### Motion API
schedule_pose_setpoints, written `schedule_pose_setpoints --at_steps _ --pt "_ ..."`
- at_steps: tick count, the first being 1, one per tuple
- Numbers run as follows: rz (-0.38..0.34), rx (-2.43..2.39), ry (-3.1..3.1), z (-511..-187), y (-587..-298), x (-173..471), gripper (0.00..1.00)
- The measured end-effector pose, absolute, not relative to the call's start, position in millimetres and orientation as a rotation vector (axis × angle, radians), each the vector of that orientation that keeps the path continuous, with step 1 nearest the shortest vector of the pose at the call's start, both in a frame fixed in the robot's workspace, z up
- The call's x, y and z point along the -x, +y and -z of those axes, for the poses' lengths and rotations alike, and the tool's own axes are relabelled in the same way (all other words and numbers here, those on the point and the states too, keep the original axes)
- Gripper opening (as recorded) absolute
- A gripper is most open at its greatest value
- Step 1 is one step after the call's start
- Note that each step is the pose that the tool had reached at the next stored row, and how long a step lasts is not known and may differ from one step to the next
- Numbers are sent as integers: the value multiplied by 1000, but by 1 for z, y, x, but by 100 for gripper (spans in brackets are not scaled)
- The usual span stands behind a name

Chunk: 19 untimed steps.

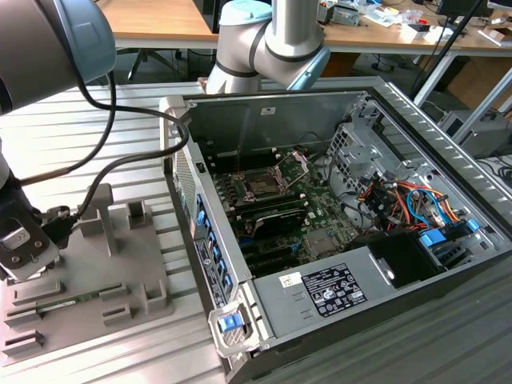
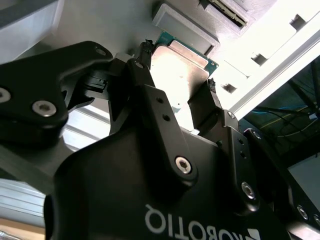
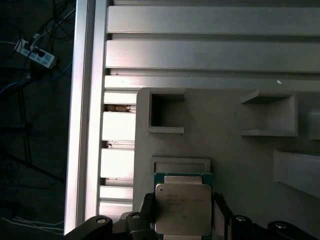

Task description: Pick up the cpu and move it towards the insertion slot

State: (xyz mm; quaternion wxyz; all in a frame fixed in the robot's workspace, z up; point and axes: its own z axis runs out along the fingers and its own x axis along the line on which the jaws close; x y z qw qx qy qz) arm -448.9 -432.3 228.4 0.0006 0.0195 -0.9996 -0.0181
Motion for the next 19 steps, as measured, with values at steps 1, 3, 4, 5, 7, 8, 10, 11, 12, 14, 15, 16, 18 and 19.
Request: schedule_pose_setpoints --at_steps 1,3,4,5,7,8,10,11,12,14,15,16,18,19 --pt "57 -61 -3139 -229 -432 449 55" --pt "57 -61 -3139 -230 -432 449 55" --pt "57 -61 -3139 -230 -432 449 55" --pt "57 -61 -3139 -231 -432 449 55" --pt "57 -61 -3139 -232 -432 449 55" --pt "57 -61 -3139 -232 -432 449 55" --pt "57 -61 -3139 -233 -432 449 55" --pt "57 -61 -3139 -233 -432 449 55" --pt "57 -61 -3139 -234 -432 449 55" --pt "57 -61 -3139 -235 -432 449 55" --pt "57 -61 -3139 -235 -432 449 55" --pt "57 -61 -3139 -235 -432 449 55" --pt "57 -61 -3139 -236 -432 449 55" --pt "57 -61 -3139 -236 -432 449 55"
